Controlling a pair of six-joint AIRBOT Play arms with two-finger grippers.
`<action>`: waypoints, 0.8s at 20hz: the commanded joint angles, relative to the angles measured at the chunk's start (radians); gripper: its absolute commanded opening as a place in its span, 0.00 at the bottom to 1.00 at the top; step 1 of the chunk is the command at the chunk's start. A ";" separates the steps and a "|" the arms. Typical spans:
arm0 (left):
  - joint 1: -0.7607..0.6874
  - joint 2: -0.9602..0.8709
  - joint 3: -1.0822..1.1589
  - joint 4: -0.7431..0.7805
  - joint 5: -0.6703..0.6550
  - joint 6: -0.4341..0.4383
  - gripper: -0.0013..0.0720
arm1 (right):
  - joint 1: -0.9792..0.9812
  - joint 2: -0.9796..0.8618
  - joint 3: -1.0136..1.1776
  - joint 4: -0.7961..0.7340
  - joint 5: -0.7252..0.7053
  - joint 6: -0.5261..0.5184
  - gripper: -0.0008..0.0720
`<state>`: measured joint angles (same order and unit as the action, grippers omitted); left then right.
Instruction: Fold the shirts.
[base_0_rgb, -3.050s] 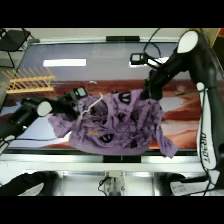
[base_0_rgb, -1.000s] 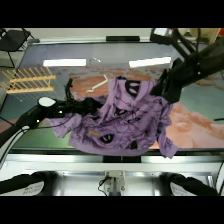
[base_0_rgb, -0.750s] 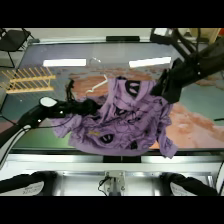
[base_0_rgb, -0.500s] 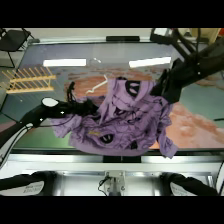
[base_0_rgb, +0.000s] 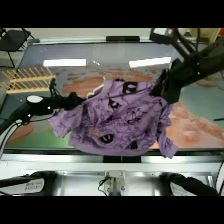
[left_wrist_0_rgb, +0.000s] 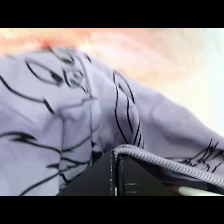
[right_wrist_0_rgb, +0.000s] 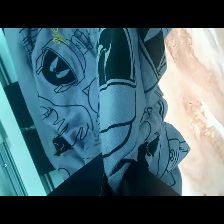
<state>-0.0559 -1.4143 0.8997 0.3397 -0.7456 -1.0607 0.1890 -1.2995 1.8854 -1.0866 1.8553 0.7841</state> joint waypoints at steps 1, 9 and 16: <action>0.014 0.005 0.051 0.000 -0.019 0.014 0.09 | 0.000 0.000 -0.001 0.009 0.000 0.001 0.14; -0.018 0.164 0.481 -0.034 -0.090 -0.027 0.09 | 0.053 -0.028 -0.002 -0.042 -0.143 0.074 0.13; -0.091 0.177 0.883 -0.033 -0.072 -0.063 0.09 | 0.074 0.048 0.000 0.015 -0.489 0.192 0.13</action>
<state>-0.1383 -1.2446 1.6341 0.3096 -0.8330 -1.1080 0.2615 -1.2915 1.8847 -1.0771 1.5383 0.9340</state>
